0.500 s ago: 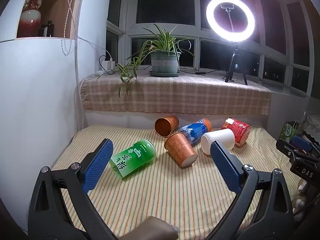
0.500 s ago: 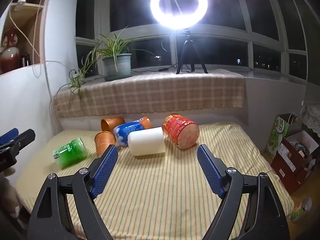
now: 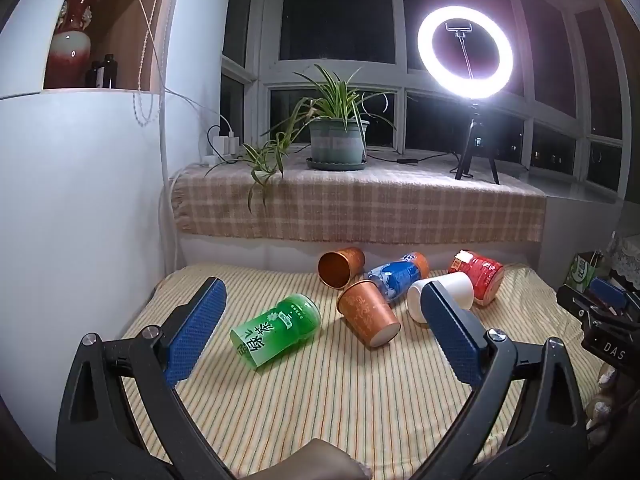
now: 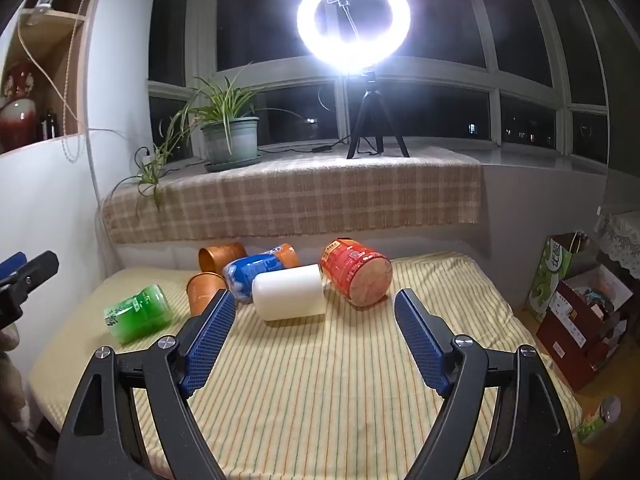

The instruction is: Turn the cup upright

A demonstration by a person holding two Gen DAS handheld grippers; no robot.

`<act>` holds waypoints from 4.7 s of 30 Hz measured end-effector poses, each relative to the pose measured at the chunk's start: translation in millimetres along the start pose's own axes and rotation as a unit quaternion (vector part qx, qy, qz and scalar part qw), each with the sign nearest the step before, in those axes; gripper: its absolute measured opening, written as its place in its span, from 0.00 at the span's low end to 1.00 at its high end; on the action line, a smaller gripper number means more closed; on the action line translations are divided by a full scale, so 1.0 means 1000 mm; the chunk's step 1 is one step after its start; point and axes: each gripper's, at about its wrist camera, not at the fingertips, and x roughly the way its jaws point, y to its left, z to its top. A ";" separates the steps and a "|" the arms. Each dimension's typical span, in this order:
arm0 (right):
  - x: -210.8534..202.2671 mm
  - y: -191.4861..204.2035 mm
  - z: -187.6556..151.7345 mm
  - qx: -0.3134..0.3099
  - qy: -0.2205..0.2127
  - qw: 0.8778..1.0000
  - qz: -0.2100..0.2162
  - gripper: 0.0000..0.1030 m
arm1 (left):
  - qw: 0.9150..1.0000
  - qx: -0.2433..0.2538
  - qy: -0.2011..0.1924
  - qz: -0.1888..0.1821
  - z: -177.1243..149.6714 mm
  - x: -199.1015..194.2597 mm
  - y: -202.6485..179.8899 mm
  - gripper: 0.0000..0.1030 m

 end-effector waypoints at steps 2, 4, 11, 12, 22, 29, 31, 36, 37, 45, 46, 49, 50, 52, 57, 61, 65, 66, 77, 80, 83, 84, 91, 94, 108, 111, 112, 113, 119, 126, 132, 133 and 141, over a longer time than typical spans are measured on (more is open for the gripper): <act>0.000 0.001 0.000 0.000 -0.001 1.000 0.000 0.79 | 1.000 -0.001 -0.002 0.000 0.002 -0.002 0.002 0.97; 0.000 0.002 0.000 0.000 -0.002 1.000 0.001 0.79 | 1.000 -0.001 -0.004 0.000 0.002 -0.004 0.003 0.97; 0.001 0.006 0.002 -0.003 -0.002 1.000 -0.001 0.80 | 1.000 -0.003 -0.005 -0.001 0.004 -0.006 0.004 0.97; 0.000 0.006 0.002 -0.004 -0.002 1.000 0.000 0.80 | 1.000 -0.003 -0.005 -0.001 0.004 -0.006 0.004 0.97; -0.001 0.006 0.002 -0.002 -0.008 1.000 -0.001 0.80 | 1.000 -0.002 -0.007 -0.001 0.003 -0.007 0.006 0.97; -0.003 0.006 0.002 0.000 -0.009 1.000 -0.004 0.80 | 1.000 -0.002 -0.007 -0.002 0.003 -0.008 0.006 0.97; -0.002 0.006 0.003 0.000 -0.009 1.000 -0.004 0.80 | 1.000 -0.001 -0.006 -0.002 0.004 -0.009 0.006 0.97; -0.001 0.005 0.002 0.000 -0.008 1.000 -0.003 0.80 | 1.000 -0.001 -0.006 -0.001 0.003 -0.009 0.005 0.97; -0.001 0.005 0.002 0.000 -0.008 1.000 -0.002 0.80 | 1.000 -0.001 -0.006 -0.001 0.003 -0.008 0.005 0.97; 0.002 0.006 -0.001 0.002 -0.003 1.000 -0.002 0.80 | 1.000 -0.001 -0.006 -0.001 0.002 -0.009 0.004 0.97; 0.002 0.006 -0.001 0.002 -0.003 1.000 -0.002 0.80 | 1.000 -0.001 -0.005 -0.001 0.002 -0.010 0.004 0.97; 0.003 0.006 -0.001 0.003 -0.002 1.000 -0.003 0.80 | 1.000 -0.001 -0.006 -0.001 0.002 -0.010 0.003 0.97; 0.003 0.006 -0.001 0.003 -0.001 1.000 -0.003 0.80 | 1.000 -0.001 -0.005 -0.001 0.001 -0.010 0.002 0.97; 0.004 0.005 -0.001 0.003 0.000 1.000 -0.003 0.80 | 1.000 0.000 -0.005 -0.002 0.000 -0.010 0.001 0.97; 0.005 0.004 -0.002 0.004 0.001 1.000 -0.003 0.80 | 1.000 0.000 -0.005 -0.001 -0.001 -0.011 0.000 0.97; 0.005 0.004 -0.003 0.005 0.002 1.000 -0.003 0.80 | 1.000 -0.001 -0.004 -0.001 0.000 -0.011 0.001 0.97; 0.006 0.004 -0.004 0.005 0.003 1.000 -0.002 0.80 | 1.000 0.000 -0.003 -0.001 -0.003 -0.011 -0.001 0.97; 0.007 0.004 -0.004 0.005 0.004 1.000 -0.001 0.80 | 1.000 -0.001 -0.003 -0.001 -0.003 -0.012 -0.001 0.97; 0.024 0.011 0.000 0.000 0.019 1.000 0.012 0.86 | 1.000 -0.004 0.013 0.002 -0.016 -0.003 0.001 0.97; 0.033 0.012 0.004 0.006 0.026 0.999 0.021 0.87 | 1.000 -0.006 0.018 0.006 -0.012 0.004 0.006 0.97; 0.046 0.015 0.008 0.004 0.033 0.999 0.023 0.87 | 1.000 -0.008 0.022 0.010 -0.012 0.007 0.010 0.97; 0.050 0.017 0.010 0.004 0.036 0.999 0.024 0.87 | 1.000 -0.008 0.023 0.011 -0.012 0.009 0.012 0.97; 0.081 0.028 0.024 -0.004 0.047 0.998 0.036 0.87 | 0.999 -0.013 0.035 0.021 -0.011 0.018 0.028 0.97; 0.099 0.032 0.031 0.004 0.064 0.996 0.054 0.87 | 0.999 -0.015 0.043 0.021 -0.012 0.021 0.036 0.97; 0.221 0.032 0.066 0.123 0.213 0.964 0.101 0.87 | 0.997 -0.014 0.066 0.035 -0.024 0.031 0.054 0.97; 0.246 0.034 0.068 0.149 0.249 0.952 0.101 0.87 | 0.997 -0.019 0.070 0.037 -0.026 0.033 0.058 0.97; 0.253 0.035 0.069 0.154 0.258 0.949 0.099 0.87 | 0.997 -0.020 0.072 0.036 -0.026 0.034 0.059 0.97; 0.263 0.035 0.069 0.164 0.271 0.944 0.095 0.86 | 0.997 -0.020 0.073 0.035 -0.027 0.034 0.059 0.97; 0.303 0.033 0.061 0.226 0.333 0.911 0.089 0.81 | 0.996 -0.023 0.080 0.031 -0.030 0.038 0.063 0.97; 0.334 0.047 0.056 0.236 0.377 0.894 0.058 0.69 | 0.995 -0.035 0.084 0.038 -0.033 0.042 0.072 0.97; 0.349 0.062 0.059 0.239 0.390 0.889 0.035 0.65 | 0.995 -0.039 0.084 0.045 -0.035 0.043 0.081 0.97; 0.350 0.065 0.060 0.234 0.392 0.889 0.031 0.62 | 0.995 -0.040 0.084 0.047 -0.036 0.044 0.083 0.97; 0.367 0.073 0.051 0.248 0.405 0.879 0.024 0.62 | 0.994 -0.050 0.085 0.052 -0.038 0.047 0.095 0.97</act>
